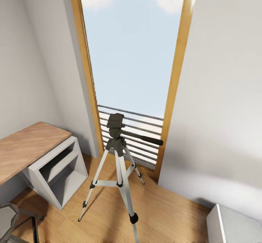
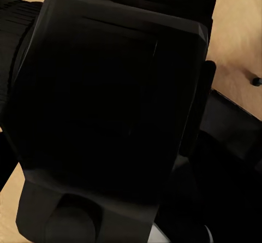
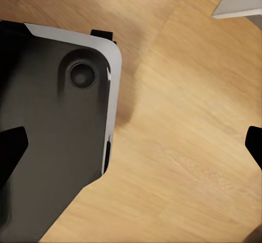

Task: Attach the digital camera to the camera tripod in the bedroom.

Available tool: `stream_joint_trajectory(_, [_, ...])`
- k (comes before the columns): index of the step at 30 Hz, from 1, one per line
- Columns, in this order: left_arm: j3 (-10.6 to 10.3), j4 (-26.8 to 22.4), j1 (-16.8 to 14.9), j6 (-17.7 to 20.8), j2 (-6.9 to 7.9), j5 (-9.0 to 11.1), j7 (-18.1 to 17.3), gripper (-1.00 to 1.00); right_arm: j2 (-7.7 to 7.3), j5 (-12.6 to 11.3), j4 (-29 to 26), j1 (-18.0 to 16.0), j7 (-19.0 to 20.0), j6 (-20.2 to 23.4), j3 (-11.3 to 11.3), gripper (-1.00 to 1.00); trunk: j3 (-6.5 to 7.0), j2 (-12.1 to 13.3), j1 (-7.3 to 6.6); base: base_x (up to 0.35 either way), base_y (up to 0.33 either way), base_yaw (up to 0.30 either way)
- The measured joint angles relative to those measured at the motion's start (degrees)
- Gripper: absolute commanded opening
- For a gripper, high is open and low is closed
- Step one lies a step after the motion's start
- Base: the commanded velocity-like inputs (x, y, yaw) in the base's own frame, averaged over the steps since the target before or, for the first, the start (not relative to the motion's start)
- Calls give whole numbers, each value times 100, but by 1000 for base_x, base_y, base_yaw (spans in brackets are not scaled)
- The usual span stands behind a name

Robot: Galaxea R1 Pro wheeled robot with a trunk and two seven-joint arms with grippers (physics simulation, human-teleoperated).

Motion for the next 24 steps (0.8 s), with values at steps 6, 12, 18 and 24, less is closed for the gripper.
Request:
stream_joint_trajectory(6, [0,0,0,-1,0,0,0,-100,3,0,0,2,0,0,0,100,-55,0,0,0,0,0])
stream_joint_trajectory(12, [0,0,0,-6,0,0,0,-100,4,0,0,2,0,-6,0,100,-110,0,0,0,0,0])
stream_joint_trajectory(18, [0,0,0,-7,0,0,0,-100,2,0,0,1,0,-14,0,100,-164,0,0,0,0,0])
stream_joint_trajectory(24, [0,0,0,-12,0,0,0,-100,-1,0,0,4,0,-17,0,100,-219,-1,0,0,0,0])
